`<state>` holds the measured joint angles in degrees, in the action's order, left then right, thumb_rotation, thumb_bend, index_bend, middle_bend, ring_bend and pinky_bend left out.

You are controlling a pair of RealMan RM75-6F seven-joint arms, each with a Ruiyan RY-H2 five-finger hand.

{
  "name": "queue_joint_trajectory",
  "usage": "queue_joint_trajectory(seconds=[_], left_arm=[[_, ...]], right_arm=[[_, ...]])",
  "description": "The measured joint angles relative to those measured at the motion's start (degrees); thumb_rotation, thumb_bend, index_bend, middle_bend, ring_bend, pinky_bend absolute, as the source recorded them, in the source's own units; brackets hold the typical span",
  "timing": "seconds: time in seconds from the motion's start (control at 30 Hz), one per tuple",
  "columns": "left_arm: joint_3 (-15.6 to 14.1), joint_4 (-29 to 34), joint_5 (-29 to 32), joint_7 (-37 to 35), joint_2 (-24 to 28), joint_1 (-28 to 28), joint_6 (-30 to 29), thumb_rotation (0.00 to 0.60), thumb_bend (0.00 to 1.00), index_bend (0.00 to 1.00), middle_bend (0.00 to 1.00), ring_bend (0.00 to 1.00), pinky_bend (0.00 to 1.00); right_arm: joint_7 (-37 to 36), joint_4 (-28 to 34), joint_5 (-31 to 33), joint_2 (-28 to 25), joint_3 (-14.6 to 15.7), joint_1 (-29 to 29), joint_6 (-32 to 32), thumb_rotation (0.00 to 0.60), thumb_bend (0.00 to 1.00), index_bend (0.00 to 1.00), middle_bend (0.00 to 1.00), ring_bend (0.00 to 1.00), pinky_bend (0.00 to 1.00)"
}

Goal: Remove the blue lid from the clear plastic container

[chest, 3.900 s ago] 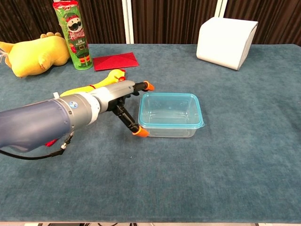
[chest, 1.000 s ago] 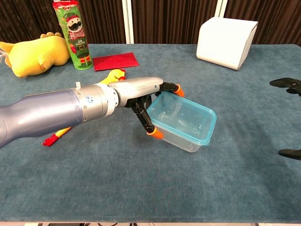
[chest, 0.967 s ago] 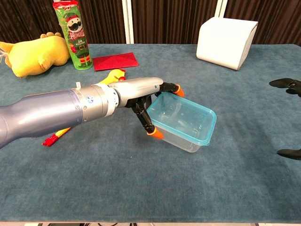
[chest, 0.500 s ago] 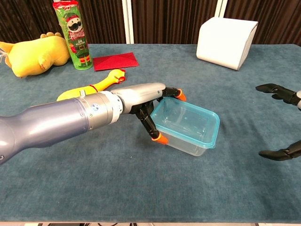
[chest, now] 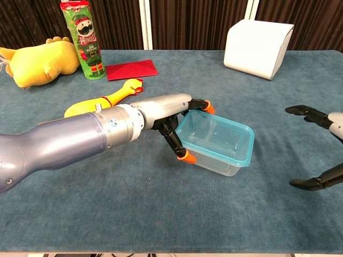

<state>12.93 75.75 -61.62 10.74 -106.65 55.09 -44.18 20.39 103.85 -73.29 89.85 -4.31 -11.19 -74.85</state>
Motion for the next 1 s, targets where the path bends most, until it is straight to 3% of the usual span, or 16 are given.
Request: queue_joint_trajectory(seconds=[0.5, 1.0], left_arm=[[0.3, 0.4, 1.6, 1.6, -1.4, 0.5, -0.6, 0.600, 0.15, 0.20, 0.28, 0.29, 0.44], [0.7, 0.5, 3.8, 4.0, -3.1, 1.3, -1.0, 0.600, 0.15, 0.21, 0.28, 0.29, 0.44]], right_arm=[[0.8, 0.5, 0.1, 3.4, -0.2, -0.5, -0.7, 0.600, 0.19, 0.00, 0.00, 0.00, 0.00], [3.4, 2.6, 5.7, 6.8, -2.2, -0.7, -1.8, 0.600, 0.19, 0.00, 0.00, 0.00, 0.00]])
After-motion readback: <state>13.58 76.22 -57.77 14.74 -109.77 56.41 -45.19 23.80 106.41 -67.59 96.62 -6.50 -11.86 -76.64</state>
